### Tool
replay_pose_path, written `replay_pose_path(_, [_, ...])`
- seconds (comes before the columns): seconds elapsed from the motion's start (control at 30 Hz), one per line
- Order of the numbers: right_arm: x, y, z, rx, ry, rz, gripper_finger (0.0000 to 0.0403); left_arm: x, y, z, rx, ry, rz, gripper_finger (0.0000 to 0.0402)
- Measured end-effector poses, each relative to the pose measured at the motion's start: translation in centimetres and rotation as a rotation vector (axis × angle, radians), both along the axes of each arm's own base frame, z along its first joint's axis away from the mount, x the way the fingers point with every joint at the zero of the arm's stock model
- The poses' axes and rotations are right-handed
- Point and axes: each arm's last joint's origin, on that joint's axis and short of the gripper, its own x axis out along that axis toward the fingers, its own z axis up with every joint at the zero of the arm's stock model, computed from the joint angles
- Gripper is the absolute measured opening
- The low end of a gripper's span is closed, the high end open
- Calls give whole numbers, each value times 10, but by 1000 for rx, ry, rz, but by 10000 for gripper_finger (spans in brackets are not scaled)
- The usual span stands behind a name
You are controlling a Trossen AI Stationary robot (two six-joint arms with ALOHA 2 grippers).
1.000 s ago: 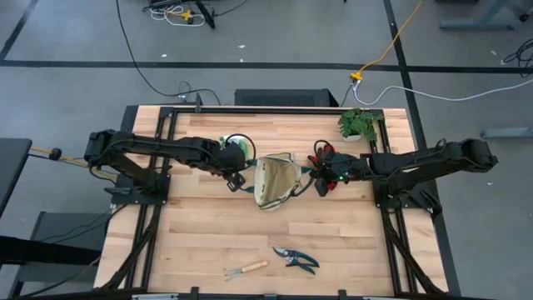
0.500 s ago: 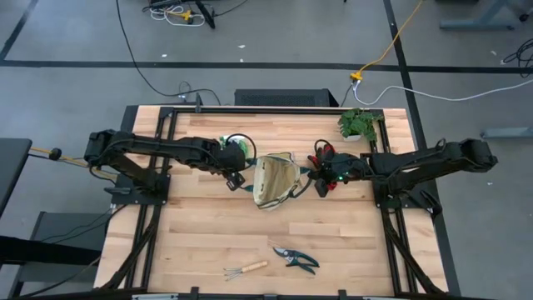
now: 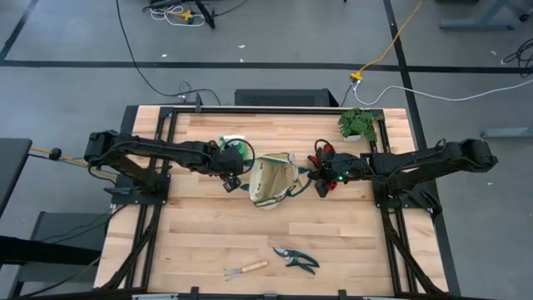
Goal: Pick & Place Garden tools in Gardening bag
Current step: Prepare the brown gardening bag
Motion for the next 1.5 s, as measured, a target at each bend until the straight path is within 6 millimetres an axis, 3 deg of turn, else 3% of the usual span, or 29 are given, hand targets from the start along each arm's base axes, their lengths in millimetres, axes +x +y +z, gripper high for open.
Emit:
replay_pose_path(0.43, [3, 0, -5, 4, 21, -4, 0, 9, 3, 0, 126, -74, -43, 27])
replay_pose_path(1.23, [14, 2, -13, 22, 19, 50, 27, 11, 4, 2, 152, -102, -21, 35])
replay_pose_path(1.5, [14, 2, -13, 17, 22, 52, 73, 11, 4, 2, 163, -95, -34, 35])
